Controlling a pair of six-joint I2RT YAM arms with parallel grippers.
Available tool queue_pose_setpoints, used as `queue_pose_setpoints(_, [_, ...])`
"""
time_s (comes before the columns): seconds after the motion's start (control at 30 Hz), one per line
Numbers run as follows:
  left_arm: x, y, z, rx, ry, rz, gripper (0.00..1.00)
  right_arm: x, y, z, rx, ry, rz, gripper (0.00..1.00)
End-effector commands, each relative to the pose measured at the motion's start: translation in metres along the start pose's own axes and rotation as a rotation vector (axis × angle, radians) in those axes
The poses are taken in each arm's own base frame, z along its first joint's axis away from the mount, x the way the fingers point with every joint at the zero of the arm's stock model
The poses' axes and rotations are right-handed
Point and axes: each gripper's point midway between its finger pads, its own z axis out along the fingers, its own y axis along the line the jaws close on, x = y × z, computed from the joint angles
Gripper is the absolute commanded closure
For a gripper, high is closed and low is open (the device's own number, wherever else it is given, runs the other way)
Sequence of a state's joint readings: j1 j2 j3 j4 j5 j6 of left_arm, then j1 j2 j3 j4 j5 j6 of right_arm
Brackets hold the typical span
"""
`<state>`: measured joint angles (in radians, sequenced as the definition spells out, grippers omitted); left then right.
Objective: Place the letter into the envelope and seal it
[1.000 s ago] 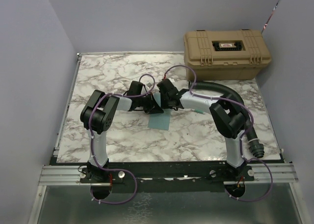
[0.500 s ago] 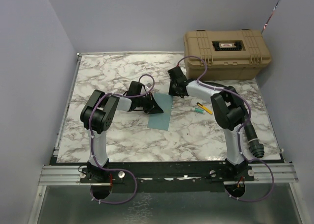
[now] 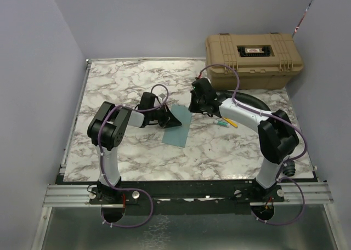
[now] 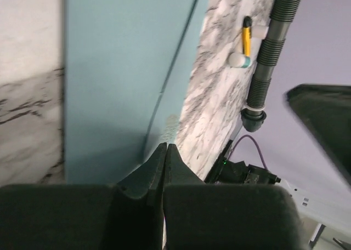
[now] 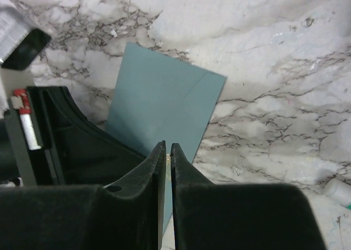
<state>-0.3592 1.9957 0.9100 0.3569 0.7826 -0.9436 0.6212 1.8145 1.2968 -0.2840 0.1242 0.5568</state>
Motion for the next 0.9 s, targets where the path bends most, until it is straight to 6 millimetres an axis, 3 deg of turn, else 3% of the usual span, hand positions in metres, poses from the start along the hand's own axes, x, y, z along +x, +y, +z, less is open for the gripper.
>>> queue_pose_setpoints(0.0, [-0.027, -0.044, -0.011, 0.075, -0.096, 0.074, 1.0, 0.037, -0.006, 0.001, -0.005, 0.087, -0.019, 0.89])
queue_pose_setpoints(0.17, [-0.035, -0.029, -0.016, -0.018, -0.171, 0.081, 1.0, 0.066, -0.009, 0.008, 0.027, 0.171, -0.026, 0.88])
queue_pose_setpoints(0.3, [-0.033, -0.011, -0.02, -0.103, -0.187, 0.095, 1.0, 0.076, -0.015, 0.021, 0.061, 0.21, -0.038, 0.87])
queue_pose_setpoints(0.4, [-0.032, 0.004, -0.028, -0.192, -0.209, 0.118, 0.99, 0.075, -0.017, 0.032, 0.078, 0.21, -0.062, 0.86])
queue_pose_setpoints(0.5, [-0.031, 0.022, -0.04, -0.308, -0.236, 0.138, 0.87, 0.073, -0.016, 0.044, 0.086, 0.214, -0.09, 0.86])
queue_pose_setpoints(0.57, [-0.025, 0.032, -0.047, -0.358, -0.229, 0.141, 0.85, 0.07, -0.013, 0.052, 0.08, 0.212, -0.107, 0.85])
queue_pose_setpoints(0.73, [0.009, 0.051, -0.046, -0.361, -0.124, 0.091, 0.87, 0.061, 0.0, 0.067, 0.019, 0.195, -0.166, 0.84])
queue_pose_setpoints(0.8, [0.015, 0.057, -0.048, -0.369, -0.109, 0.088, 0.89, 0.058, 0.002, 0.066, 0.014, 0.193, -0.177, 0.84])
queue_pose_setpoints(0.87, [0.011, 0.051, -0.051, -0.356, -0.124, 0.099, 0.9, 0.05, 0.007, 0.056, -0.006, 0.169, -0.181, 0.84])
